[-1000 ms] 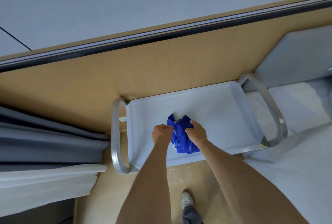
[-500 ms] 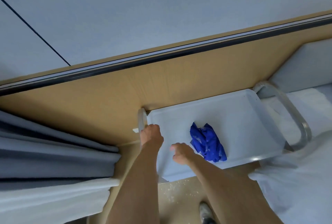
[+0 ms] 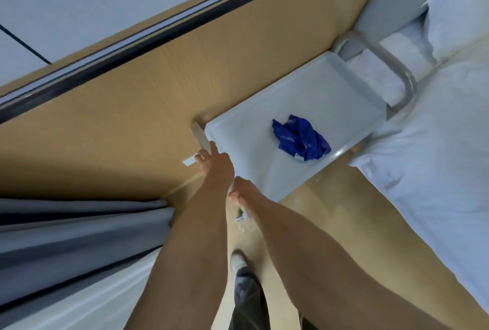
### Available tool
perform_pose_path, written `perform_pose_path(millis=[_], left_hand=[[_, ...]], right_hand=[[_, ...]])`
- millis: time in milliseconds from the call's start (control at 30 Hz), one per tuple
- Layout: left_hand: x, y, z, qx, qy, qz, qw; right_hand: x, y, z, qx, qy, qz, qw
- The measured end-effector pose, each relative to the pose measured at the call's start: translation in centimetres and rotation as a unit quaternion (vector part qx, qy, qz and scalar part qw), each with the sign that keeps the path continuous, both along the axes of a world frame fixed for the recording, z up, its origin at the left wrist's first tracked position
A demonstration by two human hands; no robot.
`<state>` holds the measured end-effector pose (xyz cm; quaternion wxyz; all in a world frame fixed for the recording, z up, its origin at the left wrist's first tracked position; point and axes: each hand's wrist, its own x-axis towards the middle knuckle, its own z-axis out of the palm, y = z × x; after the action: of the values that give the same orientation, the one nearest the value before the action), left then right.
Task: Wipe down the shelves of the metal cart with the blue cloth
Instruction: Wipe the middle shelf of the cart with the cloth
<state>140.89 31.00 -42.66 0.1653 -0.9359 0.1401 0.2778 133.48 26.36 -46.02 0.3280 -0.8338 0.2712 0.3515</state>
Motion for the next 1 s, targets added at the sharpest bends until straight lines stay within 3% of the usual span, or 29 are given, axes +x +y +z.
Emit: perform_pose_path(millis=[133,367,733,1000], left_hand=[[-1.3,-0.7,0.2,0.075,-0.007,-0.083,0.994],[-6.0,-0.7,-0.5,0.107,0.010,-0.101,0.989],[-19.3,-1.5,-2.3,0.089,0.018,0.009,0.996],[-28.8,-5.4,-1.6,0.106,0.009,0.009,0.994]], right_hand=[[-3.0,1.1,-0.2,-0.001,-0.002,-0.038,0.999],[-10.4,-0.2,-0.3,0.021,0.039,-0.079,0.996],[-22.2,-4.7,0.1,-0.019,0.071,-0.060,0.995],[-29.7,-9.4,-0.6,-0.071,0.075,-0.033,0.994]])
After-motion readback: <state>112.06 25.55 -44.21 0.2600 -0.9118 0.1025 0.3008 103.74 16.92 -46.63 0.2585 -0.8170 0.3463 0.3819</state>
